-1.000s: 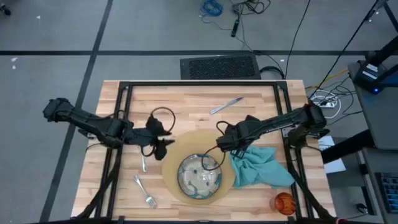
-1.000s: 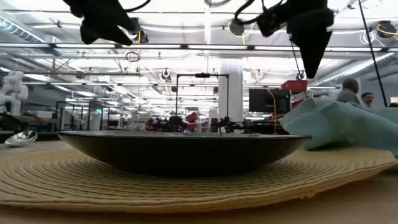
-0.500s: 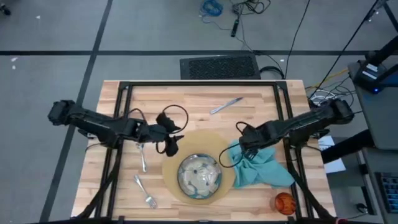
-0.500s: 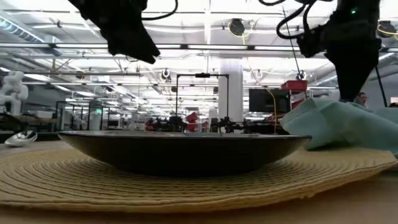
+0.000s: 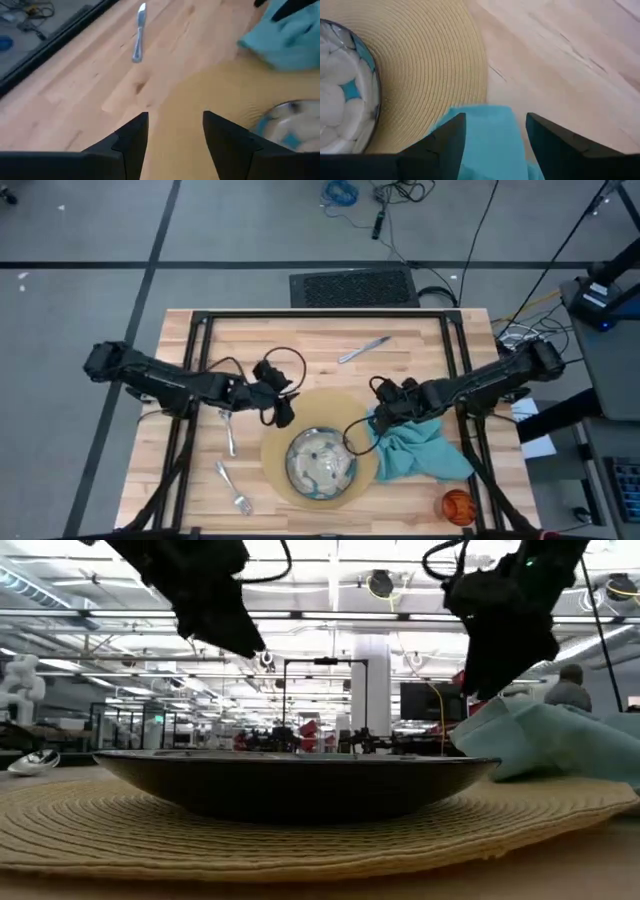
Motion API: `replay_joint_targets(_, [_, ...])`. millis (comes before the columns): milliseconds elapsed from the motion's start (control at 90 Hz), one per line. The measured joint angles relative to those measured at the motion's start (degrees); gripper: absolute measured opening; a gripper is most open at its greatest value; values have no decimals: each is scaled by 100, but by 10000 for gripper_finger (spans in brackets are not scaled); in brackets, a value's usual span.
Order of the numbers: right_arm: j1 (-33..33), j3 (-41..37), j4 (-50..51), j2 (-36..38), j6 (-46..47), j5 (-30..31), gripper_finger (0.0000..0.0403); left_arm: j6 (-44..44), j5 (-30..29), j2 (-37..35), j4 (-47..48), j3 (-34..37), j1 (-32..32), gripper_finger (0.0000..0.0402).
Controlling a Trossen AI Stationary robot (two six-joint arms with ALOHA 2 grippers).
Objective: Set table place
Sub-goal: Fold the blue napkin
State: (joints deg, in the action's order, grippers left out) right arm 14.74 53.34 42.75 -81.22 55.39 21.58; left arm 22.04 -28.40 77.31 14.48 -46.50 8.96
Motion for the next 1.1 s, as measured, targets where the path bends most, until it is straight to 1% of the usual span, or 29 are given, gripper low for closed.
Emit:
replay_joint_targets(78, [-88, 0, -136, -68, -97, -238, 198, -45, 170, 280, -18, 0, -89, 173])
replay_joint_targets(156, [-89, 0, -154, -139, -82, -448, 198, -375, 176, 397, -49, 0, -108, 173])
replay_joint_targets(389, [136, 0, -424, -342, 514, -730, 198, -913, 323, 486, -404, 0, -21, 173])
replay_joint_targets(589, [319, 0, -888, -484, 780, -1024, 198, -945, 398, 486, -481, 0, -21, 173])
replay_joint_targets(711, [383, 2, -862, -521, 896, -1118, 193, -943, 410, 486, -474, 0, -21, 173])
replay_joint_targets(811, [428, 4, -880, -584, 982, -1165, 170, -907, 435, 486, -461, 0, -21, 173])
replay_joint_targets(1011, [451, 4, -1037, -814, 891, -1387, 98, -887, 516, 486, -456, 0, -21, 173])
replay_joint_targets(1056, [451, 4, -1064, -850, 831, -1360, 77, -883, 571, 486, -456, 0, -21, 173])
replay_joint_targets(1100, [451, 8, -1085, -860, 730, -1212, 48, -821, 575, 486, -470, 0, -21, 173])
